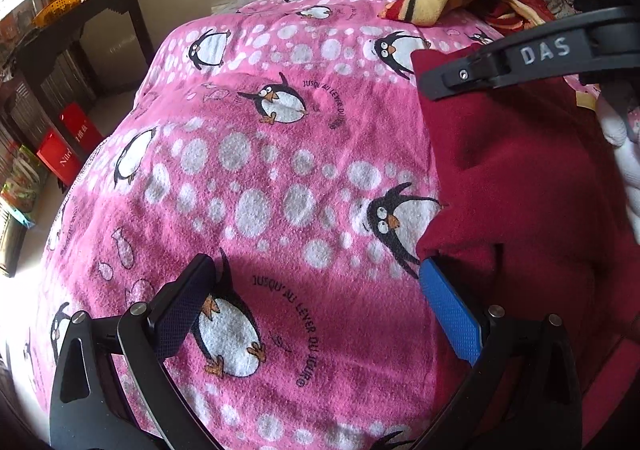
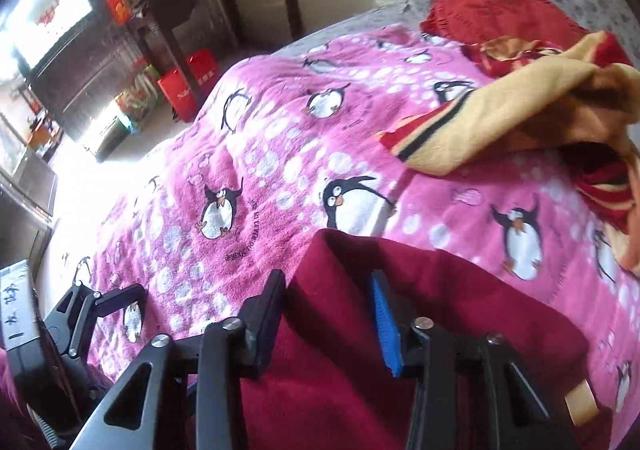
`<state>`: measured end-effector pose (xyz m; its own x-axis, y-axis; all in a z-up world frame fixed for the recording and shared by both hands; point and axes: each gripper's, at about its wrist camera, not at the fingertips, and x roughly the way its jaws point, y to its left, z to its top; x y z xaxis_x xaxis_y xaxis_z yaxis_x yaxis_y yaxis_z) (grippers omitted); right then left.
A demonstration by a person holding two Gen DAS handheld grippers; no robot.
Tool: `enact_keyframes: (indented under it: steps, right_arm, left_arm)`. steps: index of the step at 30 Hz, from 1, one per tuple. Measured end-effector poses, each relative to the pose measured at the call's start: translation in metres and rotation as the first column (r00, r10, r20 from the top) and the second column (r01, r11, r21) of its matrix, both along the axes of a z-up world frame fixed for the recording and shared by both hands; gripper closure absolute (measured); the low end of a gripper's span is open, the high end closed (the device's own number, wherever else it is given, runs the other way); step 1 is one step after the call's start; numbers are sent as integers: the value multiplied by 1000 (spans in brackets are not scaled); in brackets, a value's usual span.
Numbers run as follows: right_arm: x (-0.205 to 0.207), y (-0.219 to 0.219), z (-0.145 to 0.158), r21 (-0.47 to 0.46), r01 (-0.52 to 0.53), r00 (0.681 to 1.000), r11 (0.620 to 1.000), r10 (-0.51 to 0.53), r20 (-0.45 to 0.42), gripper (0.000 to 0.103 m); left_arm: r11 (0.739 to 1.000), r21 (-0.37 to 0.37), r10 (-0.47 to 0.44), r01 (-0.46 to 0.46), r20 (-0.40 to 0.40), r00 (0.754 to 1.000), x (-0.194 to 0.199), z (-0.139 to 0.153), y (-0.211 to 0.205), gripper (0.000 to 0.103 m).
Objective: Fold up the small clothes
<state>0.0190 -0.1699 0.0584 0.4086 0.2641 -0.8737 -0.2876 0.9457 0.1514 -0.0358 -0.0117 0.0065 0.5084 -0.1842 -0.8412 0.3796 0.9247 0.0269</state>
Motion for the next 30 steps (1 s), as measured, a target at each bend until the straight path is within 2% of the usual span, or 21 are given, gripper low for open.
enact_keyframes:
  steps: [1,3,5,7,11,13,16,18,20,23,25,26,28,30]
  right_arm:
    - [5,3,-6,-4,-13,1000,1000,13,-15,90]
    - [6,6,-8,-1,-17,1000,1000,17,-4,95]
    - [6,7,0,49,0,999,999,-2,50,95]
    - [14,6,8,94,42,995,995,-50,84,95]
    - [30,10,-18,123,121,991,985,-128,43,95]
    - [22,1,-15,180,145,986,973,-157,50,95]
    - [-5,-15,8,238,185,978,953,-201,45,86]
    - [-40,-28,25,223,220,966,950,-244,86,75]
    - [-74,-40,28,198,257,955,946,-280,99,74]
    - [-115,-58,9,114,349,931,930,-358,72,74]
    - [-128,-74,-19,95,418,908,903,-420,1,74]
    - [-136,-83,-27,116,449,893,886,-448,-33,74]
    - [-152,-99,-19,209,491,869,846,-493,-45,74]
    - [-173,-116,6,251,528,837,811,-548,12,73]
  left_arm:
    - [1000,-4,-5,5,3,1000,0,0,2,1]
    - [1000,-25,17,-16,42,999,-3,7,11,1]
    - [999,-37,42,-38,100,994,-5,18,22,1]
    - [999,-16,40,-38,127,991,-3,25,26,1]
    - [1000,10,16,-18,153,988,5,35,21,1]
    - [1000,-9,15,-14,154,988,7,40,17,1]
    - [999,-48,11,-4,145,989,13,46,6,1]
    - [998,-66,-1,10,141,990,13,48,-4,1]
    - [999,-39,-24,28,109,994,15,42,-17,1]
    - [999,31,-35,33,80,996,15,23,-34,1]
    - [998,53,-39,35,68,997,15,14,-42,1]
    - [998,59,-36,32,73,997,13,14,-44,1]
    - [997,71,-31,25,86,996,11,19,-46,1]
    - [998,62,-25,19,97,995,8,27,-46,1]
